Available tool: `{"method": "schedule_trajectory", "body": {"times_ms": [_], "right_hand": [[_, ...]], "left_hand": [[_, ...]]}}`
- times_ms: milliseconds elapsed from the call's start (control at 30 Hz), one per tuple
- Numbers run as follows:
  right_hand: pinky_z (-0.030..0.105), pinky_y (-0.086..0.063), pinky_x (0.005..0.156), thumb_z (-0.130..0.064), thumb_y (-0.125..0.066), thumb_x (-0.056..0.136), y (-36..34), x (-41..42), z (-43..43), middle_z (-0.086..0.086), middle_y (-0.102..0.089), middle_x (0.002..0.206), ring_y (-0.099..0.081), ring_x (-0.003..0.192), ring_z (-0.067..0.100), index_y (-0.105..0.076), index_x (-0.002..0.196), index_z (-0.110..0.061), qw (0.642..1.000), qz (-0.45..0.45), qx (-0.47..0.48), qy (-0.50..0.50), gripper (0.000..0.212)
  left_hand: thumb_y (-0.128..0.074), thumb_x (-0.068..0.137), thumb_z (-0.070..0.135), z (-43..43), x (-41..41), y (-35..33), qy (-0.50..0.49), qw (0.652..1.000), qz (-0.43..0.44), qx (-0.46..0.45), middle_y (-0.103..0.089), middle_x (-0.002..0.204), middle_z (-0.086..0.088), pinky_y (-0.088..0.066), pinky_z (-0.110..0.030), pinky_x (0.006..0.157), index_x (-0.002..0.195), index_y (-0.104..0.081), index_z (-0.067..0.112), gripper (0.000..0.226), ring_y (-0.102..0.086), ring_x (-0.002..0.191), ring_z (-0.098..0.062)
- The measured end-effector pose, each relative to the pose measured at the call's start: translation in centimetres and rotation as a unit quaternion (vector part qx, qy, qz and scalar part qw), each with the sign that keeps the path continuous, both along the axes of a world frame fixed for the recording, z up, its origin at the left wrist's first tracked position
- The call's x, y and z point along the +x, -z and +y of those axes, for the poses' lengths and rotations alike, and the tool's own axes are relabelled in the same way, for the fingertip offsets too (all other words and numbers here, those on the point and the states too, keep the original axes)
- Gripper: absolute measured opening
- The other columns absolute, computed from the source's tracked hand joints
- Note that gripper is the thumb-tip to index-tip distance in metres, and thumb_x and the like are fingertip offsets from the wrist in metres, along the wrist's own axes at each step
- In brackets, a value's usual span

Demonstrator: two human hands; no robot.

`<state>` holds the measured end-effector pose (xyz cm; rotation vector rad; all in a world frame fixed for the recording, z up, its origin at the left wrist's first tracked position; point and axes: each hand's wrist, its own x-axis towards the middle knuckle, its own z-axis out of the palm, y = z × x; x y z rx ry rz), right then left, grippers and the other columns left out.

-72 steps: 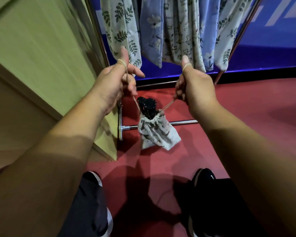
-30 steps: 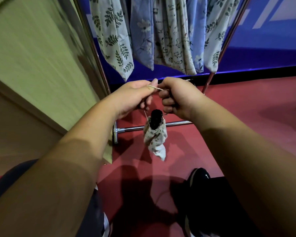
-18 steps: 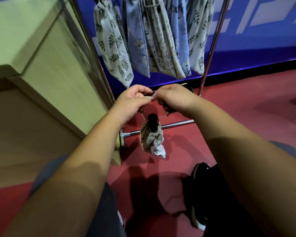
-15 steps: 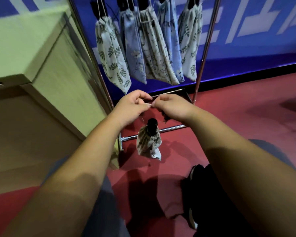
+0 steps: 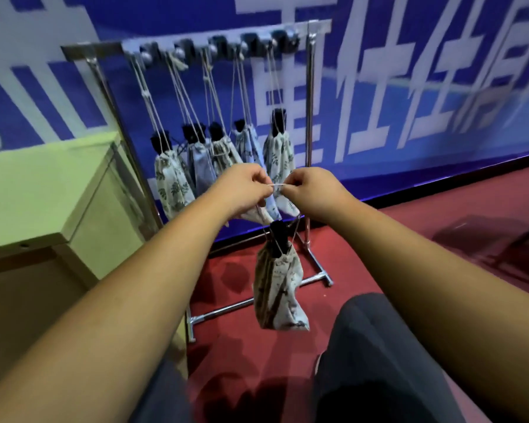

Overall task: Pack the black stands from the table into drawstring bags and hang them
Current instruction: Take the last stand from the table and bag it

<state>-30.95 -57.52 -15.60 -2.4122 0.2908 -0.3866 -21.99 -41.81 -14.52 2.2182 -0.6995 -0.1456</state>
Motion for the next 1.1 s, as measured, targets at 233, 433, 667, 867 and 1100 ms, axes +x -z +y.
{"method": "schedule_trajectory", "body": {"times_ms": [233, 433, 667, 867, 1100], "right_hand": [[0.030, -0.043, 0.059, -0.031, -0.061, 0.095, -6.2, 1.6, -5.5, 0.002, -0.067, 0.080, -0.058, 0.070, 0.021, -0.071, 0.095, -0.013, 0.996, -0.024, 0.039, 0.081, 0.020], [0.035, -0.054, 0.067, -0.026, -0.061, 0.089, -9.7, 5.1, -9.5, 0.013, -0.070, 0.076, -0.064, 0.071, 0.032, -0.068, 0.084, -0.006, 0.981, -0.081, 0.071, 0.161, 0.022], [0.028, -0.041, 0.055, -0.022, -0.062, 0.095, -12.0, 9.9, -13.9, 0.004, -0.062, 0.066, -0.053, 0.064, 0.021, -0.072, 0.083, -0.009, 0.973, -0.130, 0.078, 0.176, 0.020], [0.026, -0.045, 0.057, -0.025, -0.067, 0.095, -13.4, 14.4, -16.6, 0.001, -0.070, 0.078, -0.063, 0.069, 0.016, -0.075, 0.093, -0.018, 0.970, -0.177, 0.082, 0.144, 0.011], [0.041, -0.063, 0.085, -0.034, -0.076, 0.096, -15.3, 20.2, -19.5, -0.005, -0.077, 0.088, -0.072, 0.088, 0.015, -0.083, 0.099, -0.022, 0.960, -0.222, 0.112, 0.125, 0.014]], "left_hand": [[-0.072, 0.095, 0.016, -7.3, 1.5, -5.8, 0.029, 0.999, -0.032, -0.014, -0.079, 0.079, -0.005, -0.063, -0.039, 0.073, 0.092, -0.074, 0.010, 0.007, -0.078, 0.072, -0.014], [-0.069, 0.099, 0.017, -13.2, 4.4, -8.7, 0.041, 0.998, 0.002, -0.051, -0.079, 0.079, -0.011, -0.064, -0.041, 0.077, 0.083, -0.069, 0.016, 0.015, -0.075, 0.071, -0.020], [-0.064, 0.104, 0.023, -18.1, 9.8, -11.2, 0.035, 0.997, 0.003, -0.070, -0.078, 0.094, -0.013, -0.067, -0.041, 0.079, 0.095, -0.072, 0.014, 0.014, -0.077, 0.081, -0.020], [-0.067, 0.100, 0.030, -20.2, 14.5, -12.9, 0.003, 0.993, -0.106, -0.049, -0.078, 0.080, 0.000, -0.065, -0.047, 0.082, 0.086, -0.070, 0.024, 0.015, -0.077, 0.084, -0.023], [-0.066, 0.103, 0.034, -22.1, 18.4, -17.0, -0.065, 0.957, -0.283, 0.013, -0.073, 0.087, -0.006, -0.057, -0.035, 0.074, 0.087, -0.073, 0.017, 0.024, -0.070, 0.083, -0.026]]}}
